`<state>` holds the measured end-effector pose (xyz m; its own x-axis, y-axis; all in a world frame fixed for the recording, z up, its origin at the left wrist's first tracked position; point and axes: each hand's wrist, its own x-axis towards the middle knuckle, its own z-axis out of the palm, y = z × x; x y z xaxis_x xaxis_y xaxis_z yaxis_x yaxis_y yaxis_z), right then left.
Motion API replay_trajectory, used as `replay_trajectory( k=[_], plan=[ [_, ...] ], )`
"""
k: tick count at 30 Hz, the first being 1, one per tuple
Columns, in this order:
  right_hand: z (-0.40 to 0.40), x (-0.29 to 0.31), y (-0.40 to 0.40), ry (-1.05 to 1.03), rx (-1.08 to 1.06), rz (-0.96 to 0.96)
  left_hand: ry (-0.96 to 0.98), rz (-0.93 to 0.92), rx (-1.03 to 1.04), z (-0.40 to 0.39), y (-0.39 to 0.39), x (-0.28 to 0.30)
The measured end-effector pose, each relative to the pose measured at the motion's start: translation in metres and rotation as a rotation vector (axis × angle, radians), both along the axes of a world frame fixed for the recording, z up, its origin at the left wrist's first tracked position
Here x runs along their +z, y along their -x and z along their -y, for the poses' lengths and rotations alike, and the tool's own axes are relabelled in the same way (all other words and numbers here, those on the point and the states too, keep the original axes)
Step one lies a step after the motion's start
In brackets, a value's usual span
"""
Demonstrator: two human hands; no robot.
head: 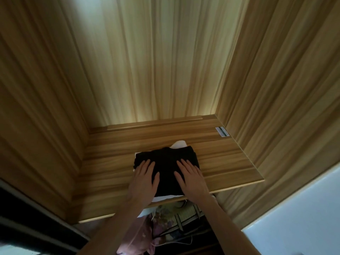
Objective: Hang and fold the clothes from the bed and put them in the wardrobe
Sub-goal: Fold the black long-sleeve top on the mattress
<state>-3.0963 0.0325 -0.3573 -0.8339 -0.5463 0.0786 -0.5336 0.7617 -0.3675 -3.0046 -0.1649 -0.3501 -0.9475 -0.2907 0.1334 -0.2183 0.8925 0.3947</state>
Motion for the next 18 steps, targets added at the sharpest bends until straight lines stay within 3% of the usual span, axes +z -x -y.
replay_trajectory(
  k=[10,18],
  plan=[
    [-0.006,0.02,-0.053,0.179,0.0,-0.166,0.149,-0.12,0.067,-0.011,-0.074,0.044],
    [0.014,0.048,-0.118,0.206,0.116,-0.262,0.237,-0.203,0.301,-0.009,-0.175,0.072]
  ],
)
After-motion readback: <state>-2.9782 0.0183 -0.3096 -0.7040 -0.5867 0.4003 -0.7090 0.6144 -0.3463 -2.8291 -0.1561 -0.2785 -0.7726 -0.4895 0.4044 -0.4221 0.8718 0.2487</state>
